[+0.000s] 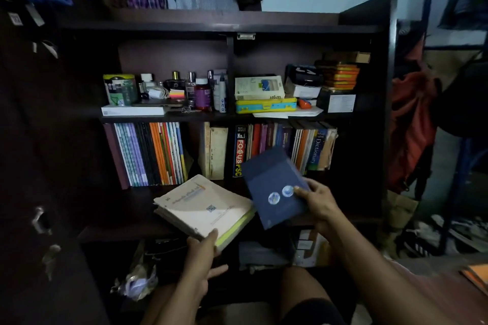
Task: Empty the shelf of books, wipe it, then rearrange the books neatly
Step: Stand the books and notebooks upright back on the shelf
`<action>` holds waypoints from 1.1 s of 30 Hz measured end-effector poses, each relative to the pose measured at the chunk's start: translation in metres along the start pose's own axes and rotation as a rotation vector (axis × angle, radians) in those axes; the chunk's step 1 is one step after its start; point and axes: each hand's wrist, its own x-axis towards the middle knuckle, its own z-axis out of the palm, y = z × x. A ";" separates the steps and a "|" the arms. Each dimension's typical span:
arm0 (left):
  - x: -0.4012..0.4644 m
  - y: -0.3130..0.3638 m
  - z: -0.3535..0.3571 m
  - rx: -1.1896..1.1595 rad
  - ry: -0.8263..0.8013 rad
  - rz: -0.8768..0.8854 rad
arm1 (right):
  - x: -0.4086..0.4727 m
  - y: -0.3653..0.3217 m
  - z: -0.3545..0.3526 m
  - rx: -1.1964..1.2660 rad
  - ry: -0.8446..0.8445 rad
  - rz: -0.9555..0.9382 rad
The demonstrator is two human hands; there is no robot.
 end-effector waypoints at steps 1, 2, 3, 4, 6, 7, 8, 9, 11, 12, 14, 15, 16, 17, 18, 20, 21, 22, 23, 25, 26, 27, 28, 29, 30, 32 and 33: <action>0.003 -0.001 -0.006 0.102 -0.032 -0.006 | 0.001 0.002 0.000 0.057 0.074 -0.089; 0.006 -0.003 -0.010 0.216 0.010 0.050 | 0.003 0.003 0.000 0.082 0.143 -0.175; 0.006 -0.003 -0.012 0.331 0.101 0.165 | 0.005 0.006 0.002 0.086 0.199 -0.253; 0.006 -0.001 -0.013 0.415 0.205 0.335 | 0.007 0.010 0.004 0.054 0.244 -0.315; 0.004 0.009 -0.009 0.485 0.276 0.714 | 0.015 0.021 0.012 -0.073 0.307 -0.359; 0.002 0.017 -0.003 0.513 0.213 0.830 | 0.020 0.027 0.015 -0.145 0.324 -0.351; 0.006 0.024 0.003 0.566 0.116 0.900 | 0.023 0.033 0.020 -0.222 0.342 -0.333; 0.013 0.031 0.010 0.663 0.010 0.932 | 0.029 0.038 0.024 -0.278 0.363 -0.312; 0.033 0.040 0.025 0.869 -0.163 0.968 | 0.040 0.044 0.031 -0.351 0.394 -0.263; 0.043 0.042 0.032 0.949 -0.223 0.974 | 0.042 0.044 0.033 -0.372 0.394 -0.242; 0.062 0.047 0.047 1.030 -0.299 0.958 | 0.050 0.045 0.035 -0.416 0.381 -0.217; 0.071 0.049 0.055 1.051 -0.313 0.964 | 0.054 0.047 0.035 -0.437 0.376 -0.214; 0.080 0.052 0.064 1.073 -0.317 0.978 | 0.056 0.048 0.034 -0.445 0.375 -0.213; 0.087 0.056 0.074 1.096 -0.309 0.997 | 0.059 0.052 0.033 -0.443 0.376 -0.223; 0.094 0.061 0.085 1.120 -0.297 1.037 | 0.061 0.055 0.033 -0.439 0.380 -0.233; 0.112 0.073 0.110 1.214 -0.246 1.153 | 0.070 0.062 0.032 -0.460 0.375 -0.260; 0.123 0.079 0.125 1.271 -0.221 1.211 | 0.076 0.064 0.032 -0.481 0.365 -0.278; 0.132 0.084 0.137 1.325 -0.201 1.259 | 0.080 0.066 0.032 -0.499 0.354 -0.289; 0.141 0.089 0.149 1.378 -0.186 1.289 | 0.084 0.068 0.031 -0.510 0.344 -0.297; 0.159 0.097 0.172 1.446 -0.151 1.366 | 0.091 0.073 0.030 -0.524 0.337 -0.309; 0.168 0.099 0.184 1.473 -0.142 1.424 | 0.095 0.075 0.030 -0.527 0.341 -0.315; 0.174 0.100 0.194 1.519 -0.132 1.475 | 0.099 0.077 0.029 -0.529 0.344 -0.323; 0.180 0.099 0.202 1.574 -0.133 1.518 | 0.100 0.078 0.029 -0.533 0.341 -0.331; 0.188 0.095 0.209 1.624 -0.134 1.553 | 0.103 0.080 0.028 -0.543 0.339 -0.340; 0.194 0.090 0.215 1.652 -0.125 1.577 | 0.105 0.082 0.029 -0.553 0.340 -0.346; 0.212 0.081 0.219 1.641 -0.106 1.604 | 0.110 0.085 0.029 -0.568 0.346 -0.362; 0.221 0.077 0.217 1.635 -0.097 1.626 | 0.111 0.085 0.029 -0.573 0.350 -0.374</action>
